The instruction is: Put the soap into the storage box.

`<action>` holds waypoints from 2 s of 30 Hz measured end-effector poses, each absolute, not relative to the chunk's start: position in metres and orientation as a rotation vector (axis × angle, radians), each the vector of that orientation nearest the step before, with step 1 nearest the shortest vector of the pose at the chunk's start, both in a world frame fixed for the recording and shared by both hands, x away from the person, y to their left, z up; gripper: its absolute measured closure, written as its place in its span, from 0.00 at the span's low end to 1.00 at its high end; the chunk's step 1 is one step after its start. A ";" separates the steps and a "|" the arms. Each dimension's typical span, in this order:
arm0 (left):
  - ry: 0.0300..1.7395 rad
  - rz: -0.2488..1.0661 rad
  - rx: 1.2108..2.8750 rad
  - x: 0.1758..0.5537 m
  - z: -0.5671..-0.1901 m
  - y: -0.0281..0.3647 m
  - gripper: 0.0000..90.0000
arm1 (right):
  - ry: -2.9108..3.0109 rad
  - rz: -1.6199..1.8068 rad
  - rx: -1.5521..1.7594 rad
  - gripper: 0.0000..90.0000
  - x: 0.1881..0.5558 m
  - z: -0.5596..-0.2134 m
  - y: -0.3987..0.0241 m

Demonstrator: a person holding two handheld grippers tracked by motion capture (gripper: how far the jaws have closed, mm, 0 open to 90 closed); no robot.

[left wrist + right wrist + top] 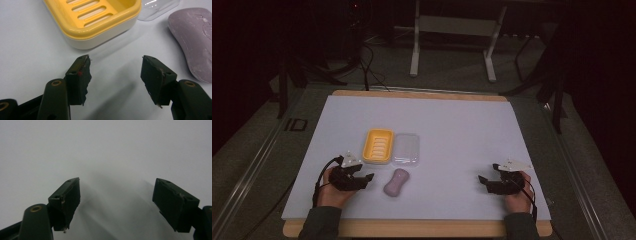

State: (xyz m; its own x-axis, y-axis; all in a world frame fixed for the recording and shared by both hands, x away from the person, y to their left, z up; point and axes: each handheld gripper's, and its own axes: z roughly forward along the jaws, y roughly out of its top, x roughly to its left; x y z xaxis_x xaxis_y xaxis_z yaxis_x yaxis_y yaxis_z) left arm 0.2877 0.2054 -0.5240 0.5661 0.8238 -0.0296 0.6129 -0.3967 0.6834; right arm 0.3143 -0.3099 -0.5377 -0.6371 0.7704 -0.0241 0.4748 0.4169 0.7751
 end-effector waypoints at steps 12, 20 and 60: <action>1.129 0.385 2.173 0.291 -0.517 0.200 0.44 | 2.307 1.092 1.061 0.25 0.314 -0.538 -0.311; 1.087 0.371 2.209 0.291 -0.511 0.195 0.45 | 2.290 1.103 1.063 0.25 0.313 -0.538 -0.312; 0.964 0.327 2.403 0.304 -0.487 0.155 0.44 | 2.273 1.116 1.073 0.25 0.313 -0.537 -0.313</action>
State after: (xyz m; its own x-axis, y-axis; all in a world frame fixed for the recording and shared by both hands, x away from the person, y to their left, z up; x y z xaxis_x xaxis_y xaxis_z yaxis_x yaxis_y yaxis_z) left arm 0.3036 0.1550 -0.4867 0.7168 0.6967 0.0277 0.5694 -0.6078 0.5535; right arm 0.3127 -0.3132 -0.5368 -0.6315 0.7753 -0.0104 0.4660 0.3902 0.7941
